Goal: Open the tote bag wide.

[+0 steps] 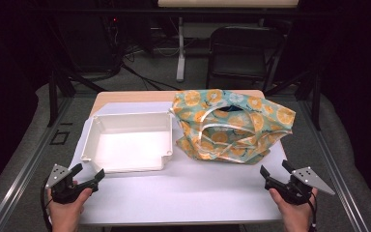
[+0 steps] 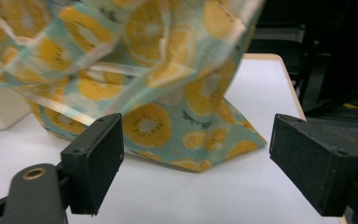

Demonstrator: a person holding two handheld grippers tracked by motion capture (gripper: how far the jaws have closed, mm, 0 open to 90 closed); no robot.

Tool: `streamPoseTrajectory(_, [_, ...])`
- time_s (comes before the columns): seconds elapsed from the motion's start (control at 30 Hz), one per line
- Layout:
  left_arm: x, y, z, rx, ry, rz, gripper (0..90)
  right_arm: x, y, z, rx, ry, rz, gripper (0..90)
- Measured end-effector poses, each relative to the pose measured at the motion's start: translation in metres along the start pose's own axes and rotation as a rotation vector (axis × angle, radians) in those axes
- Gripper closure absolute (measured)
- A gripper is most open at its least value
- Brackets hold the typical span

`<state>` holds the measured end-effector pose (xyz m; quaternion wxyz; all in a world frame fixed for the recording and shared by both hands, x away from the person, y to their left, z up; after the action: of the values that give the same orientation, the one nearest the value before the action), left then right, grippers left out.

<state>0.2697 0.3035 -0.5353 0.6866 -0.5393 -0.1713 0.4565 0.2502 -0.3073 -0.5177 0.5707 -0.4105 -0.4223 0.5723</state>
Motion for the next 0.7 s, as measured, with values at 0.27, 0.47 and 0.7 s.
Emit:
streamPoseTrajectory(0.27, [-0.028, -0.005, -0.011, -0.012, 0.037, -0.067, 21.4, 0.016, -0.009, 0.008, -0.032, -0.022, 0.029, 27.0])
streamPoseTrajectory(0.47, [-0.046, -0.012, -0.019, -0.028, 0.070, -0.103, 26.0, 0.031, -0.014, 0.012, -0.032, -0.058, 0.041, 37.2])
streamPoseTrajectory(0.7, [-0.065, -0.025, -0.041, -0.024, 0.151, -0.105, 32.5, 0.043, -0.028, 0.012, -0.049, -0.077, 0.046, 44.6])
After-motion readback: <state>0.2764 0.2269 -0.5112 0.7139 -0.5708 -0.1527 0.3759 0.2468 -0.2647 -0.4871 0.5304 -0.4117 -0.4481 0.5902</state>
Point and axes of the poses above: each handheld gripper's, and its own axes: z roughly backward along the jaws, y roughly out of its underside, x roughly to its left, the point moved 1 cm from there along -z, roughly forward along the jaws, and after that the axes turned 14 degrees about y, right-handed, at the moved point
